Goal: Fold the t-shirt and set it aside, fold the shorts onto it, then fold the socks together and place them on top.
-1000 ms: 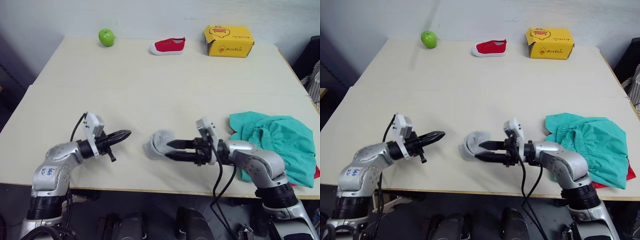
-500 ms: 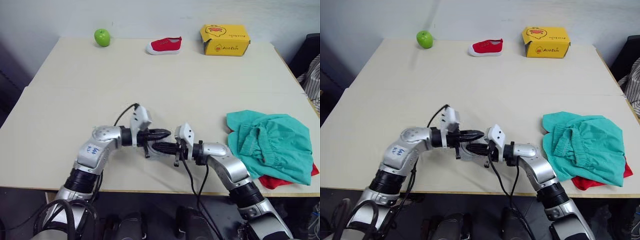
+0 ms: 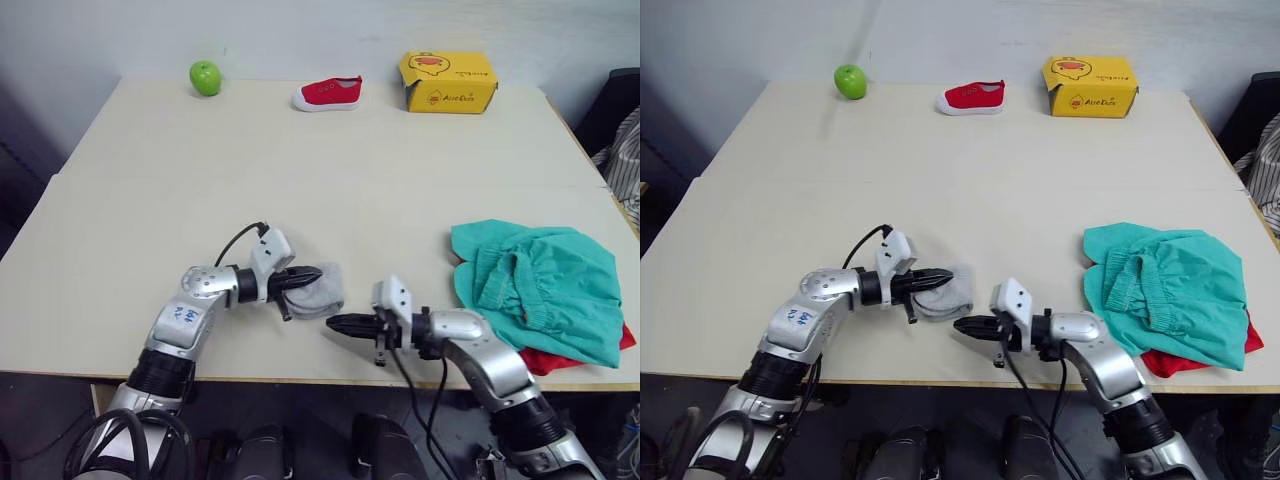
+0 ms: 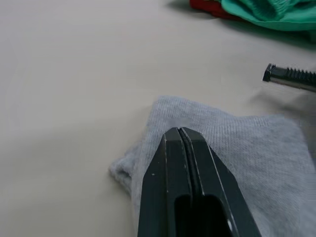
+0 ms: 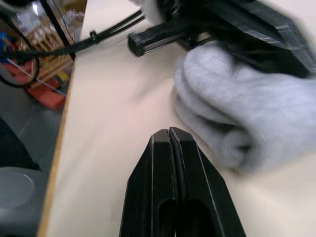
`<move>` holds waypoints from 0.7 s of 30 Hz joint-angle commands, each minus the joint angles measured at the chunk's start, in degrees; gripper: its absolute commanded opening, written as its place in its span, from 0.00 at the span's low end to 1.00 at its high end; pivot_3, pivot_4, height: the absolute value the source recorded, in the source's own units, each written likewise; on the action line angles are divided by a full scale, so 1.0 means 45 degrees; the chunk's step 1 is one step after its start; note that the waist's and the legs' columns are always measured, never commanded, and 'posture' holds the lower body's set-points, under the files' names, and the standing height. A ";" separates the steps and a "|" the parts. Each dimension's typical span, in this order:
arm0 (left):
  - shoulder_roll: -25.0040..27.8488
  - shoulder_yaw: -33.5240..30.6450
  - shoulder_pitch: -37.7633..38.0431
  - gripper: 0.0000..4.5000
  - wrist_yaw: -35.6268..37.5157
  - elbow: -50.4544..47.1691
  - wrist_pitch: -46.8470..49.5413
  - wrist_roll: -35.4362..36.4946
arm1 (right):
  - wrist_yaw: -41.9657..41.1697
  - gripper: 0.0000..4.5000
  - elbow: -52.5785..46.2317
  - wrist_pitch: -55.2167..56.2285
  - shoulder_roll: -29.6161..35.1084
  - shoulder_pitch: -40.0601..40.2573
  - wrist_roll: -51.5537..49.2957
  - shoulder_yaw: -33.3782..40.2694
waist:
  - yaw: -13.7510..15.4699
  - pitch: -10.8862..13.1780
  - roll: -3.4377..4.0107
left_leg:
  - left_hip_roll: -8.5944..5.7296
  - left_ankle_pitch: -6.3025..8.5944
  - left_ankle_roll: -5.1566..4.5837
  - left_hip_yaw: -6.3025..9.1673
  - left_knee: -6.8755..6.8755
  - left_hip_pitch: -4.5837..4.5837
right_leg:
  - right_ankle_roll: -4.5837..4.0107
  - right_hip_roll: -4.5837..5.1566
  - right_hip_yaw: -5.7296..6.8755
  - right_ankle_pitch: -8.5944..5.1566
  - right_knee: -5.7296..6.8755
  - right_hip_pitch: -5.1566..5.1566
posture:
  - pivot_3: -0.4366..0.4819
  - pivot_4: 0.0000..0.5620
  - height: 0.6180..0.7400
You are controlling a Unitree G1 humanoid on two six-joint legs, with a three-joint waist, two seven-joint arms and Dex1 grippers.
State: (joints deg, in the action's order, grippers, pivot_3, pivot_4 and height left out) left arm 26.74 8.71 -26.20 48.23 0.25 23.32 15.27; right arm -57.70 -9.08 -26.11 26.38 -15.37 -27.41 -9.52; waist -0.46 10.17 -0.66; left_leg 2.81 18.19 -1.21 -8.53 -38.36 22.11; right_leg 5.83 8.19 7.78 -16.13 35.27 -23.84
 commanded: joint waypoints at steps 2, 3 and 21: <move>0.0564 -0.0389 0.0644 0.00 0.0637 -0.0958 -0.0524 0.0252 | 0.0697 0.04 -0.0417 -0.4947 0.1005 -0.0778 -0.3078 0.1808 | 0.0047 0.0005 0.0009 | -0.0004 0.0002 -0.0006 0.0006 -0.0020 0.0002 | -0.0007 0.0017 0.0006 0.0002 -0.0001 0.0000 | 0.48 0.27 1.00; 0.0597 -0.0415 0.0728 0.00 0.0653 -0.0979 -0.0536 0.0236 | 0.0807 0.09 -0.0344 -0.5641 0.1158 -0.0972 -0.3387 0.1922 | 0.0053 0.0005 0.0009 | -0.0010 0.0005 -0.0018 0.0010 -0.0026 0.0001 | -0.0012 0.0039 0.0009 -0.0001 -0.0032 0.0001 | 0.48 0.27 1.00; 0.0286 -0.0223 0.1163 0.00 0.0204 -0.0237 -0.1450 -0.0626 | 0.4838 0.46 0.5753 -1.1089 -0.3006 -0.6363 -0.3554 0.2803 | -0.0049 0.0004 0.0012 | -0.0018 -0.0001 -0.0026 -0.0020 -0.0053 0.0052 | -0.0039 0.0050 0.0031 0.0021 0.0050 -0.0043 | 0.48 0.27 1.00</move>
State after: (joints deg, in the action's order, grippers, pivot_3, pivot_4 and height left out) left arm 27.89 7.86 -21.78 49.42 -0.61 17.34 12.97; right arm -36.40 16.35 -77.38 13.57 -42.74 -43.25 1.11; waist -0.69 10.19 -0.61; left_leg 2.73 18.19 -1.33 -8.62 -38.61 22.34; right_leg 5.66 8.42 7.91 -16.03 35.52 -24.03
